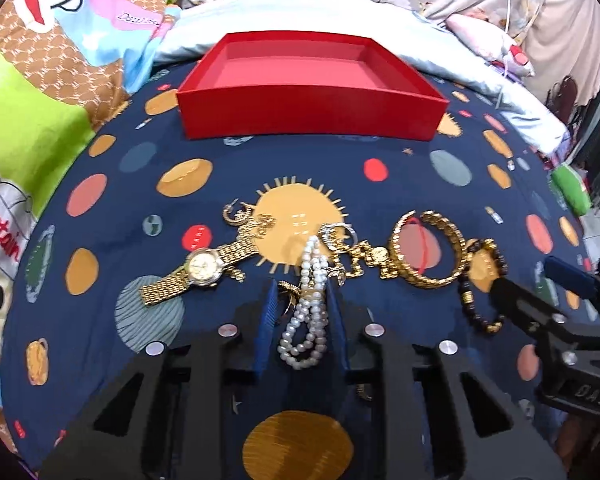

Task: Organize jewelry
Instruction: 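Lower the left tool onto the pearl strand necklace and close it, then grasp the gold cuff bangle with the right tool while the left tool holds the pearls, then carry pearls and bangle into the red tray and open both tools, then withdraw both tools from the tray back over the remaining jewelry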

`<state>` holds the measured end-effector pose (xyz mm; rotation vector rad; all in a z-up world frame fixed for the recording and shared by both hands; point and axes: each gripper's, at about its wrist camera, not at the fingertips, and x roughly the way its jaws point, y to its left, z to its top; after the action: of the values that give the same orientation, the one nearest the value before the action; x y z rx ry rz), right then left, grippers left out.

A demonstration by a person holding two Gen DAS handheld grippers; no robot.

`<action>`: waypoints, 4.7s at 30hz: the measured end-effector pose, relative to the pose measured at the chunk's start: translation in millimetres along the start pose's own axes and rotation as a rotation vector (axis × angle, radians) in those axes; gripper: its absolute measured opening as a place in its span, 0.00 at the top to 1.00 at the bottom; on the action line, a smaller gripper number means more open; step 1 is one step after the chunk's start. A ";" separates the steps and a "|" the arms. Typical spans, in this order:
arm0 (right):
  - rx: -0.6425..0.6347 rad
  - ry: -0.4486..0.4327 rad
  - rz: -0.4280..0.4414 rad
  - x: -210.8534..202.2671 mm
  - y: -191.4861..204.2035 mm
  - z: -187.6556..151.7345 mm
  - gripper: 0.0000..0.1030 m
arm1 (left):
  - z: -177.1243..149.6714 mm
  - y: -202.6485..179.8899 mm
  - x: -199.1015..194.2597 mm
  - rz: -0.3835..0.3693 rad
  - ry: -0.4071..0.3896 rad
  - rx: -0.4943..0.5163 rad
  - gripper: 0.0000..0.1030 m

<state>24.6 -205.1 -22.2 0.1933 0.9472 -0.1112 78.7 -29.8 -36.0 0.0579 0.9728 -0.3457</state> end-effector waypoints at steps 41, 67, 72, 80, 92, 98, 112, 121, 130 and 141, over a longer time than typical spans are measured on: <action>-0.124 0.069 0.108 40.3 37.6 33.3 0.15 | 3.7 21.8 -24.6 -0.042 -0.018 -0.067 0.87; -0.161 0.050 0.119 34.2 38.9 23.1 0.44 | 3.3 22.0 -47.3 -0.063 -0.055 -0.080 0.87; -0.140 0.006 0.141 11.3 34.2 31.5 0.44 | 11.2 20.3 -53.8 -0.070 -0.077 -0.072 0.87; -0.122 -0.094 0.168 -8.5 26.4 94.6 0.44 | 75.6 18.7 -62.6 -0.099 -0.180 -0.042 0.87; -0.158 -0.118 0.149 74.7 41.5 216.8 0.44 | 208.0 31.0 19.3 -0.105 -0.193 -0.060 0.87; -0.144 -0.059 0.152 121.6 40.1 242.4 0.44 | 235.5 35.1 66.3 -0.084 -0.164 -0.064 0.87; -0.141 -0.102 0.103 120.5 36.8 237.2 0.33 | 233.2 40.7 80.0 -0.027 -0.186 -0.104 0.41; -0.061 -0.153 0.178 33.8 11.7 154.2 0.29 | 161.9 47.6 12.1 0.008 -0.224 -0.134 0.37; -0.065 -0.054 0.175 -13.7 -4.8 37.8 0.28 | 46.3 30.7 -24.3 -0.009 -0.114 -0.113 0.37; -0.050 0.004 0.120 -17.8 -11.9 -20.2 0.28 | -30.7 26.6 -48.2 0.016 -0.066 -0.116 0.37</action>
<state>-3.9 -212.2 -20.5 0.2031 0.9389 0.0231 37.8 14.2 -16.7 -0.0509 0.9245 -0.2739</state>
